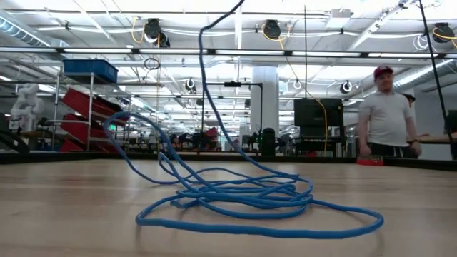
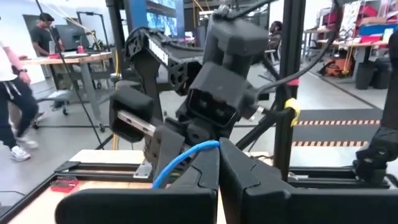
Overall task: Coil cords
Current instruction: Coil the blue wire onto the spool
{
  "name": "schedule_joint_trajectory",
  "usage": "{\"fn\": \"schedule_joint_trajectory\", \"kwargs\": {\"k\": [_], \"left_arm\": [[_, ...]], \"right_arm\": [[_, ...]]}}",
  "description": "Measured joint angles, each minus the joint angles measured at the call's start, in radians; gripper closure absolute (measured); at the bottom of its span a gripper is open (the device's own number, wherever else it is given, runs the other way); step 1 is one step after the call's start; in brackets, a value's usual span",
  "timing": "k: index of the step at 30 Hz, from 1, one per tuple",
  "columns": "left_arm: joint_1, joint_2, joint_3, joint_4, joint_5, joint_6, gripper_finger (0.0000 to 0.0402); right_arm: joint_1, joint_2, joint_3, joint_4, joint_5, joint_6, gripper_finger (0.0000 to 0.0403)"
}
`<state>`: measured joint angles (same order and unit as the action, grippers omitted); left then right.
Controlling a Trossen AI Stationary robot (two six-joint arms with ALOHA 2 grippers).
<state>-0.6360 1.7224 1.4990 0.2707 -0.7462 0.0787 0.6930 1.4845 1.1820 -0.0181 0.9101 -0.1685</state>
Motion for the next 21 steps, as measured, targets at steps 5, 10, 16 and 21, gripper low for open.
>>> {"fn": "schedule_joint_trajectory", "kwargs": {"k": [5, 10, 16, 21], "left_arm": [[0.058, 0.031, 0.0, 0.011, 0.1, -0.046, 0.04], [0.093, 0.079, 0.0, 0.01, 0.168, -0.09, 0.04], [0.098, 0.123, 0.001, 0.017, 0.192, -0.097, 0.04], [0.092, 0.13, 0.001, 0.021, 0.191, -0.096, 0.04]], "right_arm": [[0.0, 0.0, 0.0, 0.007, 0.0, 0.003, 0.0403], [0.0, 0.0, 0.0, 0.015, 0.0, -0.001, 0.0403], [0.001, 0.0, -0.001, 0.004, -0.002, -0.005, 0.0403], [0.001, 0.0, -0.002, 0.006, -0.003, -0.004, 0.0403]]}}
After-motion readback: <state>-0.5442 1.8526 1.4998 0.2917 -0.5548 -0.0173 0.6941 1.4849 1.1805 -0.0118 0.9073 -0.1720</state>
